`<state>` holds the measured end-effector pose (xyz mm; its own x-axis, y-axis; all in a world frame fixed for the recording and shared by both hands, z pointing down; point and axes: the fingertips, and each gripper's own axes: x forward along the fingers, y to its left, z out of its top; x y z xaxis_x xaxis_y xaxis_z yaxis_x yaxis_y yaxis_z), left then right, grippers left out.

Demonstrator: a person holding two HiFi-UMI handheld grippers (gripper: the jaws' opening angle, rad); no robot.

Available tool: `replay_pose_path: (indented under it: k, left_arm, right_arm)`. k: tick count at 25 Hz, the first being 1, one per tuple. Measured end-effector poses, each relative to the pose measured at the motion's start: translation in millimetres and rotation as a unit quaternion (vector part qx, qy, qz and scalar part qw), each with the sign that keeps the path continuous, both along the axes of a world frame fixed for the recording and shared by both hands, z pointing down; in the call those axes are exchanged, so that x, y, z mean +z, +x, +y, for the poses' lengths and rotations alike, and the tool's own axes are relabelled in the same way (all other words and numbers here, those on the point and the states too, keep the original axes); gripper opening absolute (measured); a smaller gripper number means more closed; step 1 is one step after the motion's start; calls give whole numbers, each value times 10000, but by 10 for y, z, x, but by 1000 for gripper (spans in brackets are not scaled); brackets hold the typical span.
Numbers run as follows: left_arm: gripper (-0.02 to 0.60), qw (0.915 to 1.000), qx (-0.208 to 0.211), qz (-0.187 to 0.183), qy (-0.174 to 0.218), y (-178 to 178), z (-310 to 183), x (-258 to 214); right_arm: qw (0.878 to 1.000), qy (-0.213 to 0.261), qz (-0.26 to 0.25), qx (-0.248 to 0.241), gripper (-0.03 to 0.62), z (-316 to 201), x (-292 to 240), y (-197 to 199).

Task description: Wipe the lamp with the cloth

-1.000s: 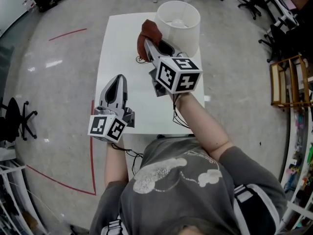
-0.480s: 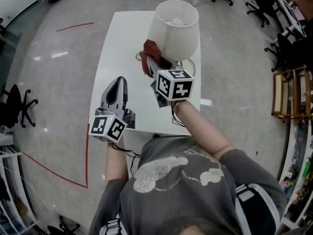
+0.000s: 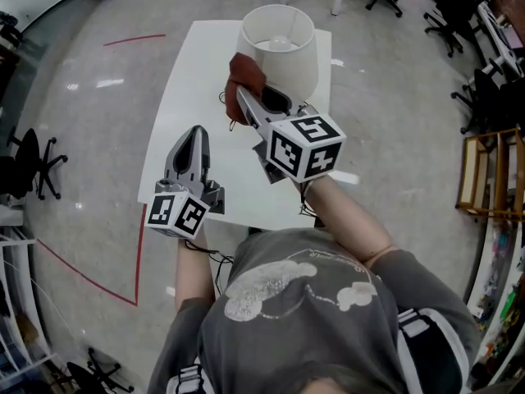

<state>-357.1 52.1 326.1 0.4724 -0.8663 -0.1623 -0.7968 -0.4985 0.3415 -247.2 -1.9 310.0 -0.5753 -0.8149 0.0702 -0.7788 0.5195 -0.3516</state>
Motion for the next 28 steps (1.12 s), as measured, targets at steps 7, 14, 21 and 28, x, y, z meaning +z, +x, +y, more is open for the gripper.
replay_pose_path:
  k: [7, 14, 21, 28]
  left_arm:
    - [8, 9998, -91, 191, 43, 327, 84, -126]
    - [8, 9997, -149, 198, 30, 645, 176, -170]
    - [8, 9989, -401, 157, -173, 881, 343, -11]
    - [8, 9955, -891, 135, -284, 1129, 442, 77]
  right_arm:
    - [9992, 70, 295, -275, 97, -103, 97, 250]
    - [9963, -439, 504, -542, 97, -18, 652, 399]
    - [9908, -790, 752, -800, 97, 88, 1095, 582]
    - [9873, -889, 802, -1045, 97, 216, 1203, 966]
